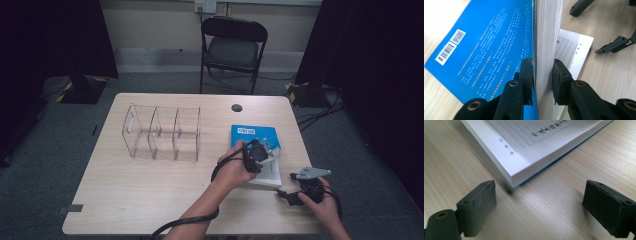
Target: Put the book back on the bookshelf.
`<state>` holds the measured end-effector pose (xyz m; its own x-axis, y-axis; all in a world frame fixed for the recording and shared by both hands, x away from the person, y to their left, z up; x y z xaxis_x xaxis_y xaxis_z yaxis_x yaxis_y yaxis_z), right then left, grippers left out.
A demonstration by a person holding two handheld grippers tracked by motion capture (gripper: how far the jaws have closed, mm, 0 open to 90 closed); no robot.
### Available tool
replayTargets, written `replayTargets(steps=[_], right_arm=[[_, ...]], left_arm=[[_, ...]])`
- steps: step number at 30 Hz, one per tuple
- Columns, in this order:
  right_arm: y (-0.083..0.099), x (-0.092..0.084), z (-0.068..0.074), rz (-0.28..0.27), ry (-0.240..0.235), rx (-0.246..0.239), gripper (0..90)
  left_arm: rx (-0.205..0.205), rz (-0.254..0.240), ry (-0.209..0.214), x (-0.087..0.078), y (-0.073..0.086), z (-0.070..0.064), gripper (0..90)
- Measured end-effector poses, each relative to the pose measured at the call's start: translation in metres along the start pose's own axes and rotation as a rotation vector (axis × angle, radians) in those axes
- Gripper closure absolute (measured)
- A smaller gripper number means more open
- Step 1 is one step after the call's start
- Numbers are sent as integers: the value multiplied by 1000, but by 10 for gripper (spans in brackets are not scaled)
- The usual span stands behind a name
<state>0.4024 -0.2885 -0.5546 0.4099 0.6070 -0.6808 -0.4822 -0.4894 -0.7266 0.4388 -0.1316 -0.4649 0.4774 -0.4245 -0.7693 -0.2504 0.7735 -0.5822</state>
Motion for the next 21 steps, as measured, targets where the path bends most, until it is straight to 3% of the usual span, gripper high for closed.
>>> replayTargets(steps=[7, 11, 21], right_arm=[[-1, 1, 0, 1, -17, -14, 107], [-1, 1, 0, 1, -17, -13, 106], [-1, 1, 1, 0, -17, -15, 104]], left_arm=[[0, 17, -7, -8, -3, 6, 741], [-27, 8, -17, -13, -5, 8, 743], [-38, 30, -6, -26, -13, 12, 745]])
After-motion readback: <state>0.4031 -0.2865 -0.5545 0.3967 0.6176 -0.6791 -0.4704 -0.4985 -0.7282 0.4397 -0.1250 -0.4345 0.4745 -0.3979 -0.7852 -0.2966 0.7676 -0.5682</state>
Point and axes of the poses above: each handheld gripper's, and its own axes: x roughly forward along the jaws, y roughly out of its underside, z roughly to its left, the point moved 8 cm from there along x, roughly forward along the jaws, and after that the axes turned 8 degrees about -y, right-handed, at the moved point
